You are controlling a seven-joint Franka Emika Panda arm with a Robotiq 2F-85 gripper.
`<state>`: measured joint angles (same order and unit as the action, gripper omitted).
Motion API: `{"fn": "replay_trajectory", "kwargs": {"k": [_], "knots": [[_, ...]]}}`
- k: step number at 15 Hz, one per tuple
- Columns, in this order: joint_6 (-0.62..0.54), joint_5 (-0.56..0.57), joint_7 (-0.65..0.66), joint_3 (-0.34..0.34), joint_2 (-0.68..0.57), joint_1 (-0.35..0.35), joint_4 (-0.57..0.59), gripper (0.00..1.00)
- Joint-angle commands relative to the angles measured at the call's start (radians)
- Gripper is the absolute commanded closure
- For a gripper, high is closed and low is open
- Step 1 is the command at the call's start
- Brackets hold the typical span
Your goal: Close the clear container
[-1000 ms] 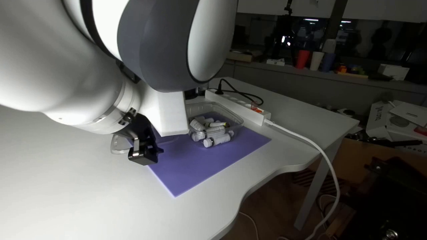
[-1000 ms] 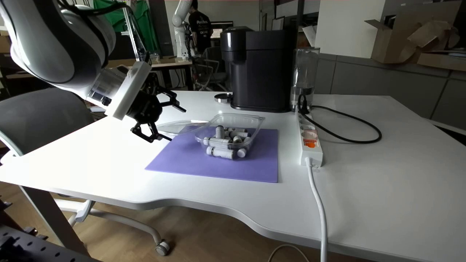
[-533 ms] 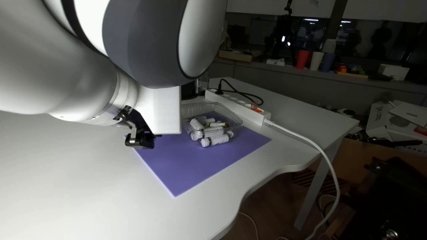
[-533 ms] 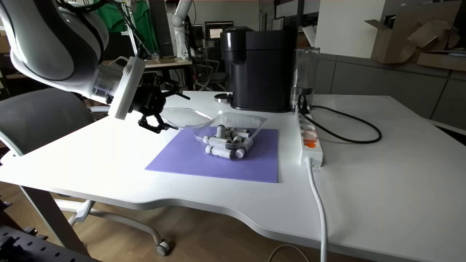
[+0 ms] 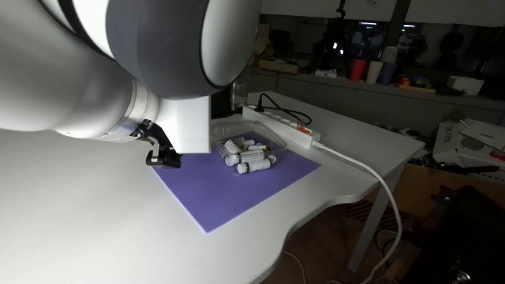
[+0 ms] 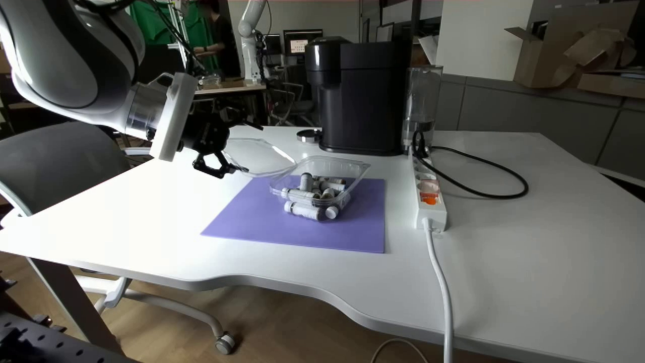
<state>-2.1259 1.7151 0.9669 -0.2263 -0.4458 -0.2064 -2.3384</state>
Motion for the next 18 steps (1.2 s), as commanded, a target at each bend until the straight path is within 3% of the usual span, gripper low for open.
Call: {"fn": "replay_trajectory", "kwargs": {"k": [1, 11, 18], "knots": [[0.003, 0.000, -0.002, -0.009, 0.000, 0.008, 0.001, 0.00], [0.216, 0.012, 0.106, -0.031, 0.071, -0.034, -0.017, 0.00], [0.315, -0.056, 0.177, -0.038, 0.125, -0.020, -0.041, 0.00]]}}
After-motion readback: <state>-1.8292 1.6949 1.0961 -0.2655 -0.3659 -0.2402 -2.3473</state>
